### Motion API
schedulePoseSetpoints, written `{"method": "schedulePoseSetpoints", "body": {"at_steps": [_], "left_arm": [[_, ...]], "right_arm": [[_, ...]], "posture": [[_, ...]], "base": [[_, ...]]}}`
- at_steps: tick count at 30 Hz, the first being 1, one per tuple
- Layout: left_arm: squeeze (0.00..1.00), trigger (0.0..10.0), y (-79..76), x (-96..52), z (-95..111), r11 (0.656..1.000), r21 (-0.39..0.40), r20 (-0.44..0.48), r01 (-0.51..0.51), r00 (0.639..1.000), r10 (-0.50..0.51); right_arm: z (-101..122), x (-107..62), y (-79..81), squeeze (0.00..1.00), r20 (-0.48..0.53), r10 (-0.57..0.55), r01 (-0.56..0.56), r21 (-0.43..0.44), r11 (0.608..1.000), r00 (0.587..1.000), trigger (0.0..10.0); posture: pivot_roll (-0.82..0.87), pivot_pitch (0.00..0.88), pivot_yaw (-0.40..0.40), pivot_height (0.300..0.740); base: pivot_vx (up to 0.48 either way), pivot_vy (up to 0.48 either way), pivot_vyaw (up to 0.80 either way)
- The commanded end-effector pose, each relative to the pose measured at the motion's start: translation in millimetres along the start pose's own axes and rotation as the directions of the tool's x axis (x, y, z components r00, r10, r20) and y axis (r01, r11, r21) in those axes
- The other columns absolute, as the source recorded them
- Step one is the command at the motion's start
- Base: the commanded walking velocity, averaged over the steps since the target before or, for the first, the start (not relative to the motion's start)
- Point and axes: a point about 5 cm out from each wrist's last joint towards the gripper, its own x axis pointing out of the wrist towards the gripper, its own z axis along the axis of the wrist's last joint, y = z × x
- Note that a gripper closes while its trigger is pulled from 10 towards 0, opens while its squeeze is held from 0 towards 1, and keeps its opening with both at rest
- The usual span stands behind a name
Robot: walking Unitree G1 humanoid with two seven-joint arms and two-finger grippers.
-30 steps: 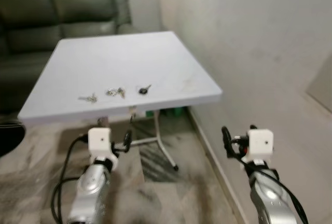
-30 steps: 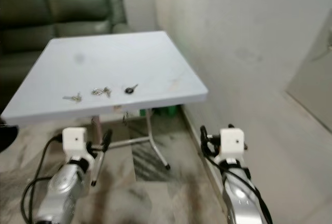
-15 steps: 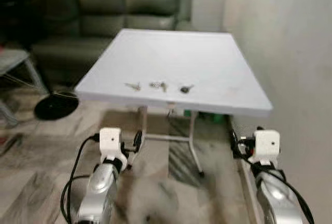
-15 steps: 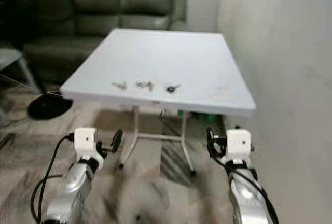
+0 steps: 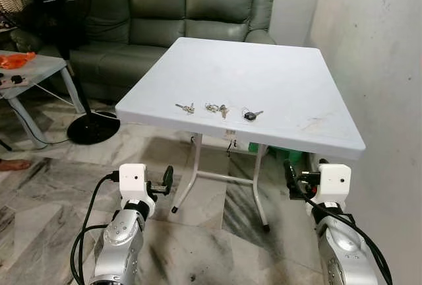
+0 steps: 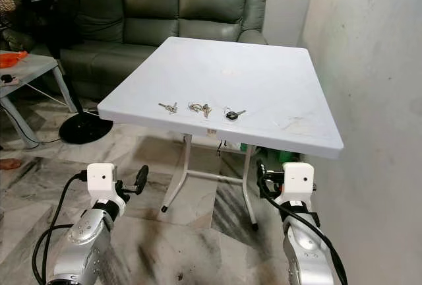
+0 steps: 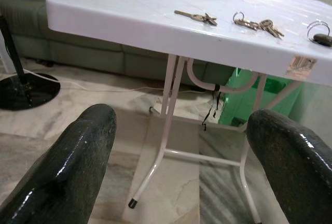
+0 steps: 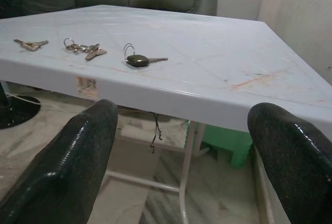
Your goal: Hang keys on a hook
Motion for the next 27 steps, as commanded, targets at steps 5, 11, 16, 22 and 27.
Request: {"method": "schedulePoseSetpoints", "body": {"at_steps": [5,11,16,22,27], "left_arm": [[0.00,10.0,-0.2,-0.5,0.7,1.000,-0.013,0.002,-0.003,1.000,0.003],[0.00,10.0,1.1,-1.2,0.1,1.000,-0.011,-0.004,-0.006,1.000,0.006],[0.00,10.0,1.1,-1.8,-0.6,1.000,-0.013,-0.004,-0.008,1.000,0.008],[0.00,10.0,1.2,-1.1,-0.2,1.000,-0.018,-0.003,-0.011,1.000,0.011],[0.00,10.0,1.1,-0.6,0.2,1.000,-0.020,-0.002,-0.012,1.000,0.012]], "right_arm": [[-0.1,0.1,0.9,0.00,-0.007,0.007,-0.007,0.010,1.000,1.000,10.0],[-0.9,-1.2,1.7,0.00,-0.010,0.013,-0.013,0.015,1.000,1.000,10.0],[-1.2,-2.1,1.2,0.00,-0.013,0.016,-0.016,0.010,1.000,1.000,10.0],[-1.2,-2.0,1.2,0.00,-0.012,0.017,-0.017,0.014,1.000,1.000,10.0],[-0.6,-1.5,1.4,0.00,-0.012,0.021,-0.021,0.018,1.000,1.000,10.0]], "posture": [[0.01,0.014,-0.040,0.740],[0.00,0.022,-0.041,0.740],[0.00,0.025,-0.043,0.740],[0.00,0.027,-0.045,0.740],[0.00,0.026,-0.047,0.740]], "base": [[0.000,0.050,0.00],[0.000,0.369,0.00],[0.000,0.452,0.00],[0.000,0.467,0.00],[0.000,0.469,0.00]]}}
